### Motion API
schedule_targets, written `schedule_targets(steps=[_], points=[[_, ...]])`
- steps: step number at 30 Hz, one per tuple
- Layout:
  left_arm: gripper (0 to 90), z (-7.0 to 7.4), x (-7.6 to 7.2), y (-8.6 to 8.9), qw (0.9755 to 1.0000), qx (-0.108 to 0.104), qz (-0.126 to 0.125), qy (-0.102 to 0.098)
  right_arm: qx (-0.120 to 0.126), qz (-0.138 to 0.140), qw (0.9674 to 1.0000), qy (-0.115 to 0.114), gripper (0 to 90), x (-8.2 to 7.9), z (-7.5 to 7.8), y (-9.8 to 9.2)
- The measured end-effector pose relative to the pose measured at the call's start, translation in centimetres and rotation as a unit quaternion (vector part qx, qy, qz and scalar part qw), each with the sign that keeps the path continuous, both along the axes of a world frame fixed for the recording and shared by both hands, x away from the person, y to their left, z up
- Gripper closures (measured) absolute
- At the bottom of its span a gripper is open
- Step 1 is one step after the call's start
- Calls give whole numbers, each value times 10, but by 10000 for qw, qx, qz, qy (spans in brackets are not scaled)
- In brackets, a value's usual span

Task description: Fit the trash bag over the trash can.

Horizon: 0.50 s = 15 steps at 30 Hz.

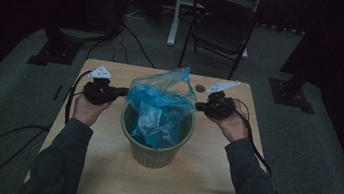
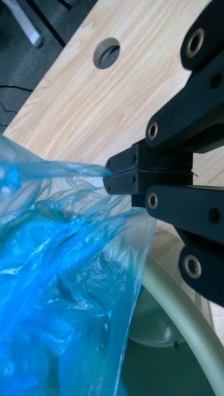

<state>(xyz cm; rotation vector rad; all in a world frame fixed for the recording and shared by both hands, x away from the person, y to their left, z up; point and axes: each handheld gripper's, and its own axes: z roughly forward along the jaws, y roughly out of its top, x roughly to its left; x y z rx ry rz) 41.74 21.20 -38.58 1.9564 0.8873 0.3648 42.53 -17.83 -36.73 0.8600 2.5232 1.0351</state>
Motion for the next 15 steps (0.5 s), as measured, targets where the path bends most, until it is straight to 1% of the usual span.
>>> schedule_targets(steps=[4, 5, 6, 10, 12, 13, 15], points=[[899, -6, 5, -1, 9999, 9, 33, 95, -86, -82, 9999, 63, 900, 3, -4, 2], [899, -6, 5, -1, 9999, 9, 33, 95, -86, -82, 9999, 63, 900, 3, -4, 2], [899, -9, 7, -1, 9999, -11, 43, 149, -98, -102, 9999, 80, 900, 3, -6, 2], [899, -15, 9, -1, 9997, 3, 45, 242, -108, -210, 9995, 208, 900, 6, -13, 0], [899, -15, 9, -1, 9997, 3, 45, 242, -112, -230, 9994, 229, 900, 7, -15, 0], [899, -18, 10, -2, 9996, -14, 49, 287, -109, -263, 9992, 271, 900, 7, -18, -1], [899, -21, 12, -4, 9994, -33, 39, 332, -123, -253, 9992, 287, 900, 8, -19, 0]])
